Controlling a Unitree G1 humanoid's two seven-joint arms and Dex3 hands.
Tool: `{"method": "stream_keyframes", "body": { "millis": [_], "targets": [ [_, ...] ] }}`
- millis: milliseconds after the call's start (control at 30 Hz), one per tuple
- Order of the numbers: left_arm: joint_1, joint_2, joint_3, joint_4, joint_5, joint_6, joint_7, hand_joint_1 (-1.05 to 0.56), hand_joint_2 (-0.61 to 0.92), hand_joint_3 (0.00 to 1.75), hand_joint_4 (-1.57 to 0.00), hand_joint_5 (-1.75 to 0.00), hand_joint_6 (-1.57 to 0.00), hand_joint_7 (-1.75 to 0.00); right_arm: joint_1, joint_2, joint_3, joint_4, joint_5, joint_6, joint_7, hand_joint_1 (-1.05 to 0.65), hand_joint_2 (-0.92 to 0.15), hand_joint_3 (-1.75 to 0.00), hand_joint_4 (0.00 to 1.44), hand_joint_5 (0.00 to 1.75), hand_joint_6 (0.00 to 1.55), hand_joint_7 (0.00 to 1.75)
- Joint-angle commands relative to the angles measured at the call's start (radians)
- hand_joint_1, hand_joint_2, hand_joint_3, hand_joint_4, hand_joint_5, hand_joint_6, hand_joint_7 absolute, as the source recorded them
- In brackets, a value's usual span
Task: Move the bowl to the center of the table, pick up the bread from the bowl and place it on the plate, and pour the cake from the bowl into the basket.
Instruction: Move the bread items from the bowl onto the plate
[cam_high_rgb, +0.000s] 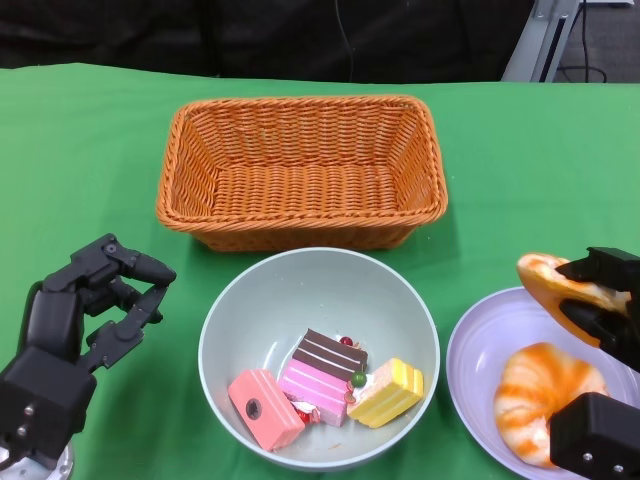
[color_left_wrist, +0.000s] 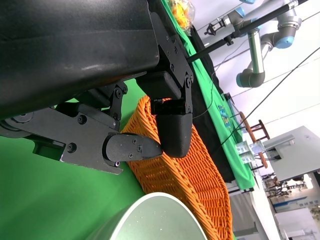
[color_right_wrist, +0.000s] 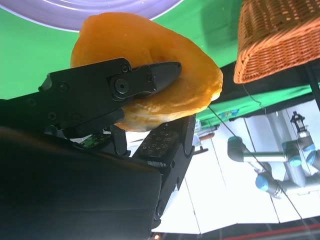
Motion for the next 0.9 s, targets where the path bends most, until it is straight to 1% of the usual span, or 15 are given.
{"method": "stream_keyframes", "body": {
  "millis": [33, 133, 233, 433, 600, 900],
  "targets": [
    [-0.012, 0.017, 0.009, 0.009, -0.006, -0.017, -0.006, -0.15, 0.92, 0.34, -0.74, -1.45, -0.74, -1.12, 0.003, -0.028, -0.019, -0.007, 0.021, -0.018, -0.002, -0.15, -0.91, -0.04, 0.74, 1.68, 0.85, 0.78],
    [-0.014, 0.018, 0.01, 0.017, 0.0, -0.023, -0.001, -0.17, 0.92, 0.34, -0.74, -1.45, -0.74, -1.12, 0.003, -0.032, -0.021, 0.0, 0.03, -0.013, 0.014, -0.15, -0.92, -0.03, 0.74, 1.67, 0.86, 0.77],
    [-0.012, 0.017, 0.011, 0.011, -0.002, -0.017, -0.002, -0.16, 0.92, 0.35, -0.75, -1.45, -0.74, -1.12, 0.0, -0.047, -0.019, 0.028, 0.039, -0.026, 0.025, -0.14, -0.92, -0.03, 0.75, 1.63, 0.88, 0.77],
    [-0.009, 0.019, 0.014, 0.005, -0.006, -0.014, -0.009, -0.17, 0.92, 0.34, -0.74, -1.44, -0.74, -1.12, -0.018, -0.067, -0.002, 0.126, 0.011, -0.072, -0.042, -0.15, -0.92, -0.03, 0.76, 1.62, 0.89, 0.78],
    [-0.012, 0.019, 0.019, 0.015, -0.008, -0.022, -0.012, -0.15, 0.92, 0.34, -0.74, -1.44, -0.74, -1.11, -0.037, -0.08, 0.014, 0.205, -0.011, -0.097, -0.09, -0.15, -0.92, -0.02, 0.78, 1.58, 0.91, 0.72],
    [-0.012, 0.018, 0.021, 0.012, -0.004, -0.015, -0.01, -0.15, 0.92, 0.35, -0.75, -1.44, -0.76, -1.11, -0.059, -0.084, 0.03, 0.278, -0.018, -0.121, -0.135, -0.17, -0.92, -0.04, 0.75, 1.64, 0.91, 0.76]
  ]
}}
